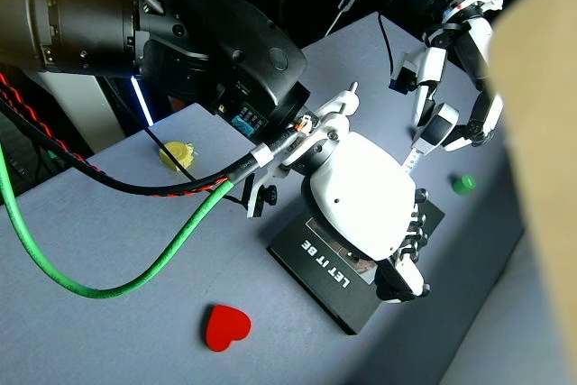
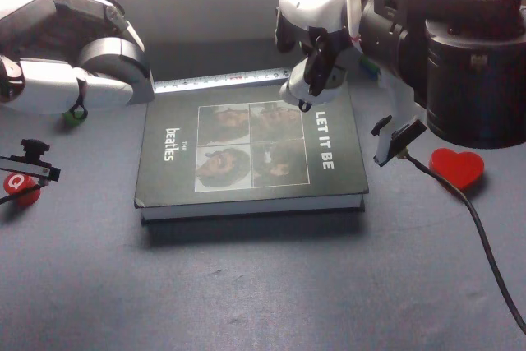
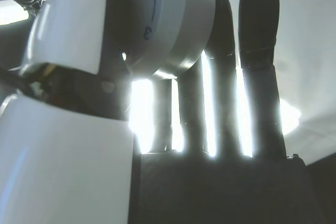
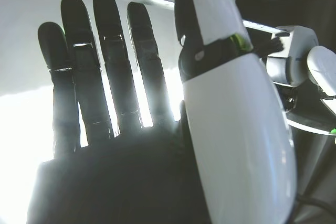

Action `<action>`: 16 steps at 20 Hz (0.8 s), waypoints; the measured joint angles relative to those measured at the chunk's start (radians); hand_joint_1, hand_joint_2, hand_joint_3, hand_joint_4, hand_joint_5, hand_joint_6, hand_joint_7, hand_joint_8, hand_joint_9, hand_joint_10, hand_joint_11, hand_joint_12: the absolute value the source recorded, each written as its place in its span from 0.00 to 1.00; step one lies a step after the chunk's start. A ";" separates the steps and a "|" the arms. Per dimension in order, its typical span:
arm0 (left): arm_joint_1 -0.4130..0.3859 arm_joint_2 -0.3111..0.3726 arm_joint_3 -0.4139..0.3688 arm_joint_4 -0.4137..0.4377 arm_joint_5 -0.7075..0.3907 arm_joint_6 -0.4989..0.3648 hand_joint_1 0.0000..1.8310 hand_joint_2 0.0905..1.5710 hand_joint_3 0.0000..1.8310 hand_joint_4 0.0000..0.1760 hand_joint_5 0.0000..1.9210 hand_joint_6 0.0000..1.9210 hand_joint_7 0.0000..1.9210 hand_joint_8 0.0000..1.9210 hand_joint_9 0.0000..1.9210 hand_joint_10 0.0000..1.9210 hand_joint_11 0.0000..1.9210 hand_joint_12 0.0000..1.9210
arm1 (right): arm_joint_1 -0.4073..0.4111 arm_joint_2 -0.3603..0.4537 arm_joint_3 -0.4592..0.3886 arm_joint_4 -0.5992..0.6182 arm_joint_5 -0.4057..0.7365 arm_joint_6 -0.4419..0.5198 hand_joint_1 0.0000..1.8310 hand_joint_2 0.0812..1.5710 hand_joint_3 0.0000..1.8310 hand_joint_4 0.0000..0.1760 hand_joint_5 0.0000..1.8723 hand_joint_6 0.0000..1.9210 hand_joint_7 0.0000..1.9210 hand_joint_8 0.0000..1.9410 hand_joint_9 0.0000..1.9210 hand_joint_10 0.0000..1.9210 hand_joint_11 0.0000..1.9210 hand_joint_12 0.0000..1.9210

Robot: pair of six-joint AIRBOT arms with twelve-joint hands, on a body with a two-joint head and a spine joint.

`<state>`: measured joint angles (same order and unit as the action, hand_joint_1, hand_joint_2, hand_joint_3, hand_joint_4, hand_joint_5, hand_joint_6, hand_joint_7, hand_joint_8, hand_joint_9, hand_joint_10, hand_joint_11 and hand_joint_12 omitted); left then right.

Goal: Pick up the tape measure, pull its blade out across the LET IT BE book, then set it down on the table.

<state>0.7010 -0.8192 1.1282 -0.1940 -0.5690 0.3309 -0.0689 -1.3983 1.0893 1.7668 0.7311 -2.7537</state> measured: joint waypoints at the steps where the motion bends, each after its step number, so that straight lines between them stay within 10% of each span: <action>1: 0.000 0.000 0.000 0.000 0.000 0.000 0.75 0.72 0.00 0.00 0.42 0.50 0.48 0.60 0.43 0.72 0.44 0.64 | 0.000 0.000 0.000 -0.002 0.000 0.000 0.47 0.68 0.00 0.00 0.36 0.00 0.44 0.00 0.38 0.11 0.17 0.59; 10: -0.002 0.000 0.000 0.000 -0.001 0.000 0.75 0.72 0.00 0.00 0.42 0.51 0.48 0.60 0.43 0.72 0.45 0.64 | 0.000 0.000 0.000 -0.002 0.000 0.001 0.50 0.70 0.00 0.00 0.41 0.01 0.48 0.01 0.42 0.12 0.19 0.60; 11: -0.002 0.000 0.000 0.000 0.000 0.000 0.74 0.73 0.00 0.00 0.42 0.51 0.48 0.61 0.42 0.74 0.44 0.65 | 0.000 0.000 0.000 -0.002 0.000 0.001 0.63 0.70 0.00 0.00 0.49 0.39 0.53 0.42 0.52 0.25 0.30 0.69; 12: -0.002 0.000 0.000 0.000 0.000 0.000 0.74 0.73 0.00 0.00 0.42 0.51 0.48 0.61 0.42 0.74 0.44 0.65 | 0.000 0.000 0.000 -0.002 0.000 0.001 0.63 0.70 0.00 0.00 0.49 0.39 0.53 0.42 0.52 0.25 0.30 0.69; 13: -0.002 0.000 0.000 0.000 0.000 0.000 0.74 0.73 0.00 0.00 0.42 0.51 0.47 0.62 0.42 0.74 0.44 0.65 | 0.000 0.000 0.000 -0.003 -0.001 0.005 0.66 0.71 0.00 0.00 0.48 0.52 0.51 0.58 0.47 0.50 0.36 0.77; 16: -0.003 -0.001 0.000 0.002 0.001 0.000 0.75 0.72 0.00 0.00 0.42 0.50 0.48 0.60 0.43 0.73 0.44 0.65 | 0.000 0.000 0.000 -0.003 0.000 0.005 0.67 0.71 0.00 0.00 0.48 0.51 0.52 0.58 0.46 0.52 0.36 0.78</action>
<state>0.6979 -0.8204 1.1286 -0.1921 -0.5682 0.3313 -0.0689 -1.3983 1.0893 1.7638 0.7307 -2.7487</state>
